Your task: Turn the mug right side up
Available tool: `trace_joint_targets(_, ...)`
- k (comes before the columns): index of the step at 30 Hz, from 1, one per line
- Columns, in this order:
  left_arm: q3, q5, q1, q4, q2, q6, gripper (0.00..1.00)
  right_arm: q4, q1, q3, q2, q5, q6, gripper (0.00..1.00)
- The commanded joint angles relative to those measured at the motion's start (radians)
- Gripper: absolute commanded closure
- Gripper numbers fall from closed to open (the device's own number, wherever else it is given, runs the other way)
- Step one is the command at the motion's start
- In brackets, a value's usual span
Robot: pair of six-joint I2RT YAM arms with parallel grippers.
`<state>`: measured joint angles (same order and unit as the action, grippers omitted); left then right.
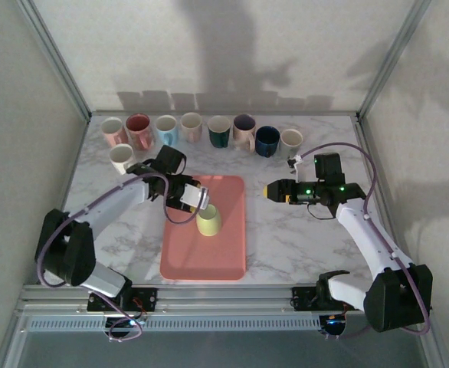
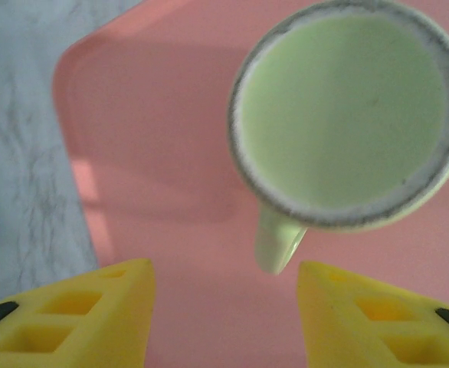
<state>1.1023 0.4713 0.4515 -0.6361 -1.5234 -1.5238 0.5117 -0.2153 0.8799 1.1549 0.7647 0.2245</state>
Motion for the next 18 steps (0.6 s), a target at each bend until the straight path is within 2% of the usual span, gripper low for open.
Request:
trace_joint_targets(1,0.042,-0.014,0.02,-0.098,-0.038,-0.078,0.49,-0.017,0.011,0.022,0.005,0.034,-0.002,0.39)
trace_joint_targets(6,0.056,-0.032,0.033,-0.143,-0.081,-0.104,0.53,-0.021,0.019,0.024,0.012,0.043,-0.004,0.39)
trace_joint_targets(16,0.028,-0.041,0.069,-0.129,-0.096,-0.103,0.52,-0.03,0.022,0.02,0.02,0.055,-0.001,0.39)
trace_joint_targets(18,0.028,-0.037,0.076,-0.124,-0.104,-0.096,0.55,-0.028,0.023,0.019,0.02,0.054,0.001,0.4)
